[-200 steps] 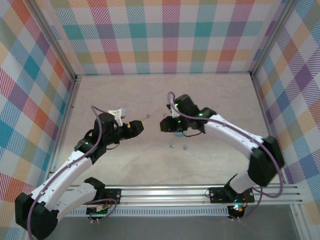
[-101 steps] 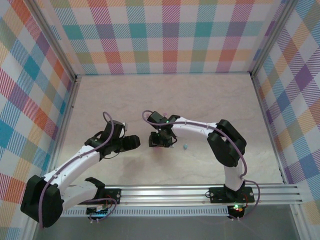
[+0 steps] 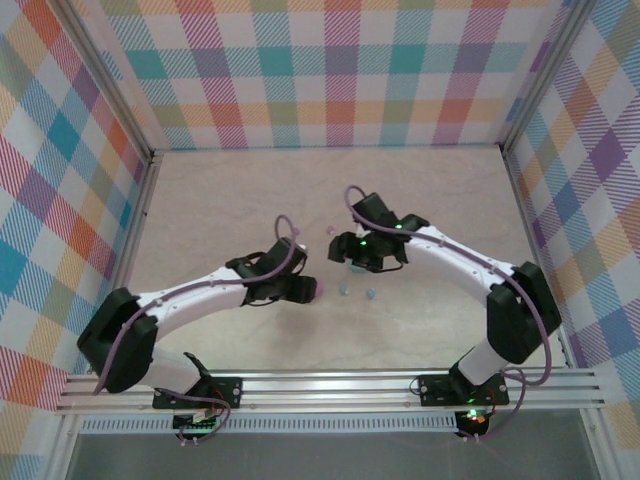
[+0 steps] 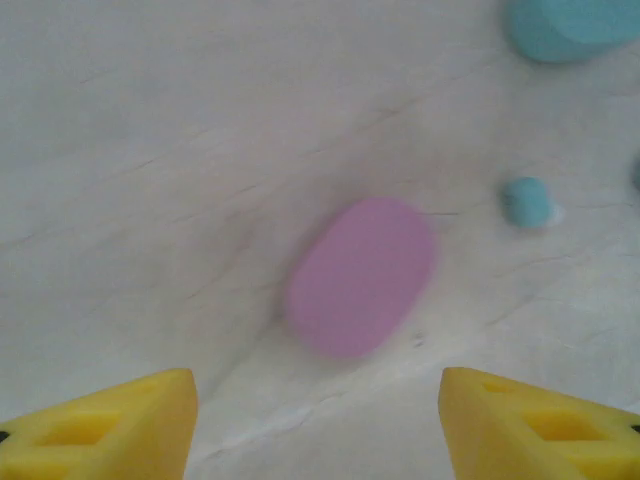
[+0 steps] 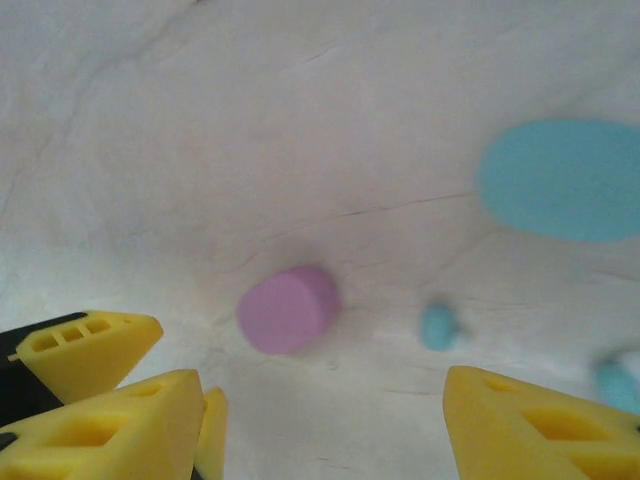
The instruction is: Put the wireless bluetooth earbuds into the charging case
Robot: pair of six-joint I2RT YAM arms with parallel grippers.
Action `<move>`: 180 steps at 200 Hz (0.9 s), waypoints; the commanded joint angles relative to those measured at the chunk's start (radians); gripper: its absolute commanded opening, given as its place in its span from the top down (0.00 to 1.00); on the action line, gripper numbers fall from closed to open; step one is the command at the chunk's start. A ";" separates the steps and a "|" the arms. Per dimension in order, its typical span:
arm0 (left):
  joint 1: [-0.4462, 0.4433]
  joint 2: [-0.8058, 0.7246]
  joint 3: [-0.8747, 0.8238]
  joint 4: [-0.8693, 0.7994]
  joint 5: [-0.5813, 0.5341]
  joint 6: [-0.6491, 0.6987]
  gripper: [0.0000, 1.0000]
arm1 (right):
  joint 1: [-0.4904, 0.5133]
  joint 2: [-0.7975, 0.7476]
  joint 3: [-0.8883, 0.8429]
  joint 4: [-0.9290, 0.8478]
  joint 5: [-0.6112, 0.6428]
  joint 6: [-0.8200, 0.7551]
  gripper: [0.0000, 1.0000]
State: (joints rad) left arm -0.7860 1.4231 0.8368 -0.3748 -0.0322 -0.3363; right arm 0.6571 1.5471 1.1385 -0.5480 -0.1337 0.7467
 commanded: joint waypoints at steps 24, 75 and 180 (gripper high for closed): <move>-0.009 0.087 -0.003 0.147 0.152 0.473 0.30 | -0.056 -0.134 -0.151 0.068 -0.066 -0.106 0.35; 0.061 0.238 0.119 0.021 0.213 0.532 0.35 | -0.066 -0.220 -0.261 0.151 -0.058 -0.069 0.36; 0.054 0.333 0.205 -0.118 0.151 0.496 0.51 | -0.081 -0.196 -0.236 0.143 -0.056 -0.095 0.36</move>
State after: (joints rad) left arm -0.7288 1.7458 1.0210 -0.4282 0.1184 0.1524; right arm 0.5827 1.3449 0.8845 -0.4259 -0.1768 0.6647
